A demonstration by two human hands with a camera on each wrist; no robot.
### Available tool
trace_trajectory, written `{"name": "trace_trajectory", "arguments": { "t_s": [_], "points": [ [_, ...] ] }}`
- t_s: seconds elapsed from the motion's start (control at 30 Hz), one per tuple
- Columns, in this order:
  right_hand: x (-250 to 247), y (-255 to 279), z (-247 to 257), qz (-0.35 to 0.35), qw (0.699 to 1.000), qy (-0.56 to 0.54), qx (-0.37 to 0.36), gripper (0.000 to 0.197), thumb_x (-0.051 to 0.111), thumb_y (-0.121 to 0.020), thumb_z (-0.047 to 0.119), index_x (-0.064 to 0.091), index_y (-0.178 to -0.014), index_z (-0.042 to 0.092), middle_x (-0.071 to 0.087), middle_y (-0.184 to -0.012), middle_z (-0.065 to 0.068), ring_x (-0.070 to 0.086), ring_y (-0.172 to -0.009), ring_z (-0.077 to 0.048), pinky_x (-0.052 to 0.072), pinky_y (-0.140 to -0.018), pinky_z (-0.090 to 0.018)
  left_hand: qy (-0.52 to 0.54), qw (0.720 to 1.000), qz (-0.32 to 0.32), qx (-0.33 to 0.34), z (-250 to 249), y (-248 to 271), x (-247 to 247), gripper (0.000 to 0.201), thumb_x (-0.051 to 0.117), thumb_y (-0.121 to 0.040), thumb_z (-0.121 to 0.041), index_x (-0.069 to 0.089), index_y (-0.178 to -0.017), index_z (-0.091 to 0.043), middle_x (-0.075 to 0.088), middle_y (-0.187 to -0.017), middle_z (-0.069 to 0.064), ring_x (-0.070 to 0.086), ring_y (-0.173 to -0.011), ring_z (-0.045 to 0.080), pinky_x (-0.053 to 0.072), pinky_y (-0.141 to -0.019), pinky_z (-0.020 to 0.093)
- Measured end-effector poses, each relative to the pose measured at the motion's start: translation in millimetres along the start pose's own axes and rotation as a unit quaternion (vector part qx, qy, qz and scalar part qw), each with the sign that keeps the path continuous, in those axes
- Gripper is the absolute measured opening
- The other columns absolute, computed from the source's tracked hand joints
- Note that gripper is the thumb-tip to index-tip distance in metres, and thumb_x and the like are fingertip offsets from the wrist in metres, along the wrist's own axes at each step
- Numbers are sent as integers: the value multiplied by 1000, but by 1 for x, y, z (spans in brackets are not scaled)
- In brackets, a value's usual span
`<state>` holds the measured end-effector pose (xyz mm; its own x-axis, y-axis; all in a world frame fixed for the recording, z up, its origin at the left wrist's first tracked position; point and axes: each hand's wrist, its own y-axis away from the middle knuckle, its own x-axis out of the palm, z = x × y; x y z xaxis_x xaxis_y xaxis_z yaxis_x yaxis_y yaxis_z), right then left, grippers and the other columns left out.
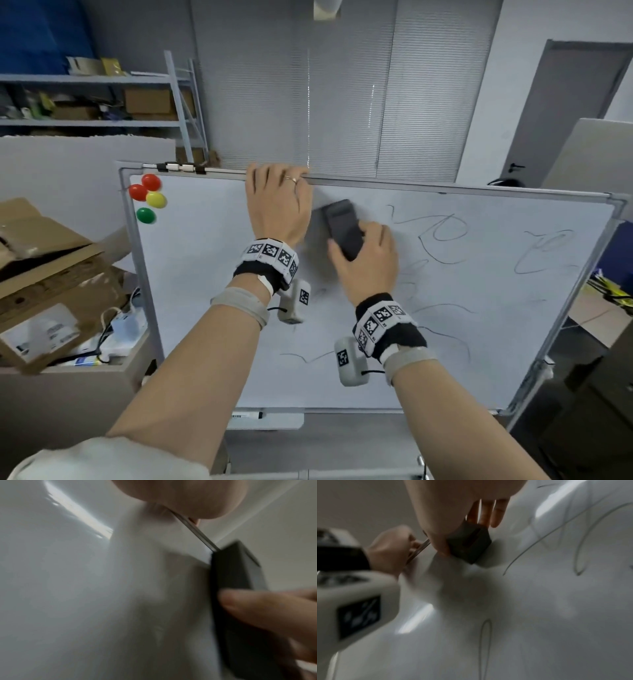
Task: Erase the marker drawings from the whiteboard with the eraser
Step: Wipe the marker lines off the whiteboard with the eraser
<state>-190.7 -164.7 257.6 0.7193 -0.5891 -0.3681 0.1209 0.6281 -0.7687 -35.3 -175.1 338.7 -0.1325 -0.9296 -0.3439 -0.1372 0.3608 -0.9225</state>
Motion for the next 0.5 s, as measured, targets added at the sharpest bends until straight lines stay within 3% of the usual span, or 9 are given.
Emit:
{"name": "trace_trajectory", "arguments": {
  "t_s": [0.1, 0.17, 0.23, 0.37, 0.5],
  "points": [
    [-26, -13, -35, -92, 992, -17, 85, 52, 74, -80, 42, 54, -118, 11, 57, -114, -9, 56, -102, -30, 52, -78, -38, 6, 998, -33, -48, -9, 0, 4, 37, 37, -96, -30, 72, -99, -22, 63, -100, -2, 52, -109, 24, 19, -123, 41],
    [-44, -23, -63, -122, 983, -10, 139, 54, 71, -81, 45, 52, -120, 13, 55, -116, -9, 55, -104, -31, 55, -77, -47, 0, 996, -49, -77, -22, 0, 10, 33, 41, -94, -31, 71, -96, -18, 63, -99, 1, 52, -110, 26, 19, -123, 45],
    [-59, -28, -83, -132, 977, -6, 167, 55, 70, -81, 46, 51, -123, 16, 54, -117, -7, 53, -106, -29, 54, -78, -48, -2, 995, -42, -88, -39, 0, 16, 31, 43, -92, -33, 70, -96, -18, 64, -101, 1, 50, -115, 25, 13, -125, 45],
    [-63, -26, -89, -110, 984, -26, 139, 53, 75, -78, 42, 55, -122, 19, 57, -116, -4, 53, -105, -27, 53, -80, -45, 12, 999, -7, -44, -69, 6, 27, 30, 43, -90, -33, 69, -101, -25, 65, -102, -5, 51, -114, 24, 11, -125, 43],
    [-45, -21, -64, -19, 999, -28, 39, 52, 77, -75, 47, 59, -119, 26, 58, -114, 1, 55, -105, -24, 52, -85, -42, 8, 1000, -13, -16, -68, 7, 27, 35, 40, -91, -30, 70, -108, -28, 63, -103, -5, 52, -113, 24, 17, -123, 45]
  ]
}}
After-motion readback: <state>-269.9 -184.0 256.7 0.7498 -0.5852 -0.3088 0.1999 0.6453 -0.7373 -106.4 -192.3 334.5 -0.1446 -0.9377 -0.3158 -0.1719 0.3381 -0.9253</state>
